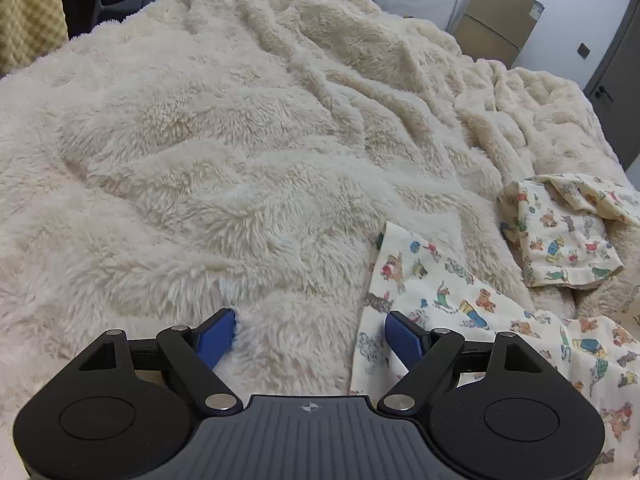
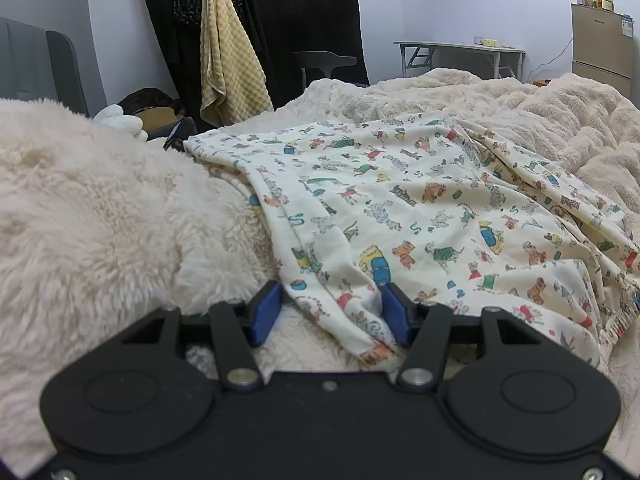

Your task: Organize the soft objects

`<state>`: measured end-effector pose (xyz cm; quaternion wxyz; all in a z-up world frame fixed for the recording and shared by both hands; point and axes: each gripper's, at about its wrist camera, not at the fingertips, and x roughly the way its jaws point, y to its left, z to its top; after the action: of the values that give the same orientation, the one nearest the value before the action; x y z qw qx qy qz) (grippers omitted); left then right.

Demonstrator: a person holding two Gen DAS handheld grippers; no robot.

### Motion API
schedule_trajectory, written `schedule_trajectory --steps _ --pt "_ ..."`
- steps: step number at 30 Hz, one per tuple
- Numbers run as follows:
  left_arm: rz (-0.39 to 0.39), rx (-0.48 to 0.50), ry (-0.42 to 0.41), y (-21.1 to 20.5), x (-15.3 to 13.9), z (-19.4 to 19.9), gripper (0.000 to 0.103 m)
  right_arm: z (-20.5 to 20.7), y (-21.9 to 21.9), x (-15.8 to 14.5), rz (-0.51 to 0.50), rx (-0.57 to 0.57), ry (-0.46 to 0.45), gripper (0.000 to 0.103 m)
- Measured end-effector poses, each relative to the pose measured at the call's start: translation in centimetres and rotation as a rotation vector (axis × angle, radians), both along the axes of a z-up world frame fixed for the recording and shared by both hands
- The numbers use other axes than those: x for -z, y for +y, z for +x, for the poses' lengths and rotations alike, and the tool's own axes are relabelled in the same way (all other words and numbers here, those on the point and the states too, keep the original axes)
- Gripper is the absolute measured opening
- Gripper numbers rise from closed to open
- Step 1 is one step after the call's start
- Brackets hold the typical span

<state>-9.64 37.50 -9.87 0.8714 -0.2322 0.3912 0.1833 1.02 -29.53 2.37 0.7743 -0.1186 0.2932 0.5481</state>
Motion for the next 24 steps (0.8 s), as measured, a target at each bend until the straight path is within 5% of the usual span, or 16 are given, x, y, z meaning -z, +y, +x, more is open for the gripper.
schedule_trajectory --steps 24 --pt "0.007 -0.013 -0.014 0.35 0.27 0.06 0.078 -0.07 0.07 0.17 -0.007 0.005 -0.004 0.056"
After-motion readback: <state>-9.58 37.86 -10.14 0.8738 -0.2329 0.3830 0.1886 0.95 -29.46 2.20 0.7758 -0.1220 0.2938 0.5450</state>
